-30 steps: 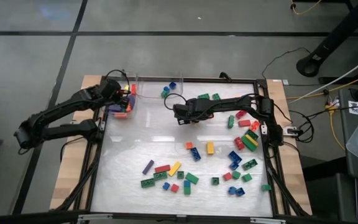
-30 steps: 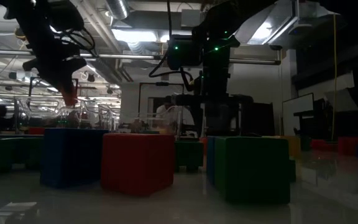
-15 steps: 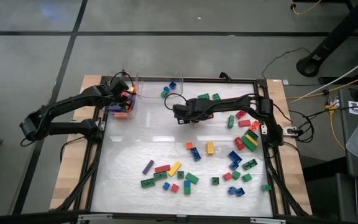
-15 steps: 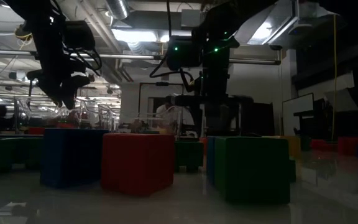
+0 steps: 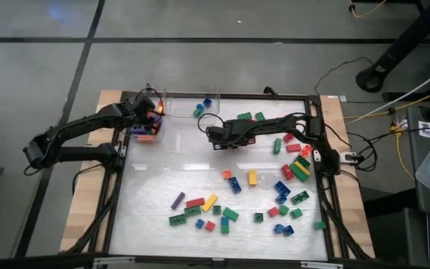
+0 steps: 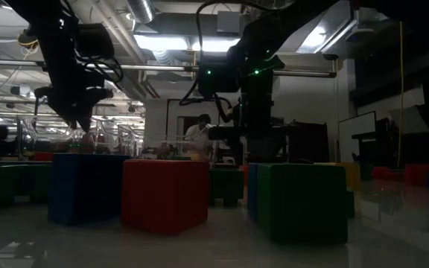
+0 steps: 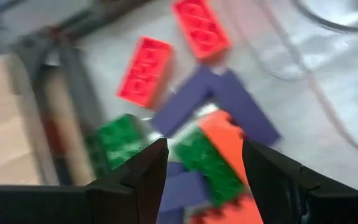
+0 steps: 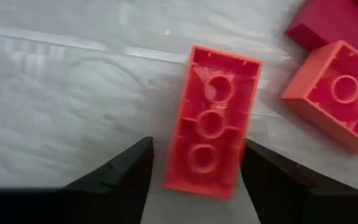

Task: Sort blocks by size
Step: Put the large orange game piece into the left transparent bin

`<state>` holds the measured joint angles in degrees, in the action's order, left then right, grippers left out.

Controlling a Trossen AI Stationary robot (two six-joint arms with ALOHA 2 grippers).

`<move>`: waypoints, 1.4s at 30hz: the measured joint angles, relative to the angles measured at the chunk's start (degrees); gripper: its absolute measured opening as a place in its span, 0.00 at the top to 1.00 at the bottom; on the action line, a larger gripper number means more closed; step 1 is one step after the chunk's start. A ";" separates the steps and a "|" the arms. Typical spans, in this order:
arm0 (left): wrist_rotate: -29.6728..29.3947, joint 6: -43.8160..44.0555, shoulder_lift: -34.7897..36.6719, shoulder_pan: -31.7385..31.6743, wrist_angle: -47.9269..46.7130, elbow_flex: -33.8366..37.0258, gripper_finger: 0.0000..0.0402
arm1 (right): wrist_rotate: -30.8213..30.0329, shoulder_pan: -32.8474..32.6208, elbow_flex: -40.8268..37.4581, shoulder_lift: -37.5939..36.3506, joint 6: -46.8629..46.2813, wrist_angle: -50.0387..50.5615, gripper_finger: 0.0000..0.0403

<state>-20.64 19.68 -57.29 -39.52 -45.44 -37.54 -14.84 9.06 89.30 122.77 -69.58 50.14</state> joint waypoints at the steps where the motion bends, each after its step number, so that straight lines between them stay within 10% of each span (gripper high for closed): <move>1: 1.47 0.00 0.13 0.37 0.02 -0.02 0.52 | 0.00 0.00 0.00 0.13 0.61 -0.46 0.49; 12: 11.71 3.26 5.57 5.27 -0.06 -0.02 0.52 | 3.28 -0.07 0.02 0.13 15.36 -8.49 0.66; 24: 29.27 12.82 11.18 10.98 1.12 -0.02 0.52 | 25.63 -1.67 -0.05 0.21 36.55 -35.44 0.65; 42: 34.44 35.21 10.70 22.06 9.18 -0.02 0.52 | 10.30 -10.38 -0.05 0.21 67.22 -51.14 0.63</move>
<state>13.80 54.89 -46.59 -17.46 -36.26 -37.56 -4.54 -1.32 89.25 122.98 -2.36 -1.00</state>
